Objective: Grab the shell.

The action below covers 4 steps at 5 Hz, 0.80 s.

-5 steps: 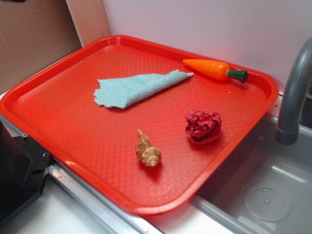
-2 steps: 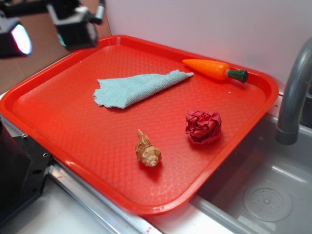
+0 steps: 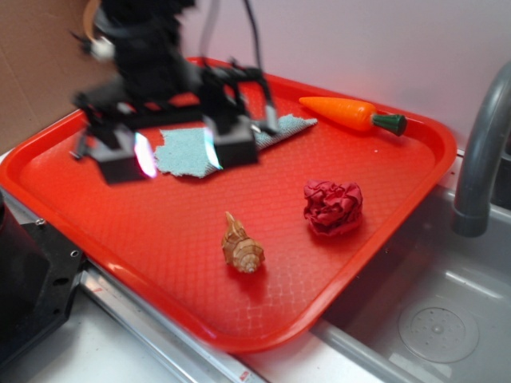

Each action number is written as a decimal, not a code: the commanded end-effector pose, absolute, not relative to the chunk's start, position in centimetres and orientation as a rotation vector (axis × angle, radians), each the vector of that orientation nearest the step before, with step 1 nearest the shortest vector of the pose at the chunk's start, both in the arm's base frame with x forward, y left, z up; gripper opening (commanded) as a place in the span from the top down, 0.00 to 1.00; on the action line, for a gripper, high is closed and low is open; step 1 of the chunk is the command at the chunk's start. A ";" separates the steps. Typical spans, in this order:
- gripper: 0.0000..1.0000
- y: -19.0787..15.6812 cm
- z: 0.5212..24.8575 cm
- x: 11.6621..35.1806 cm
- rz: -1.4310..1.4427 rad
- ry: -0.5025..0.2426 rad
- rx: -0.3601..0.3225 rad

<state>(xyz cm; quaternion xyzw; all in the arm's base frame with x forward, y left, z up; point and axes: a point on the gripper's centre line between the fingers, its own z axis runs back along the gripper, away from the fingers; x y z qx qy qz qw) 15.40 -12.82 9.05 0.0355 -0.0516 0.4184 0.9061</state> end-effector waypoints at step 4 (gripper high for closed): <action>1.00 -13.3 2.5 17.4 0.828 -0.098 0.077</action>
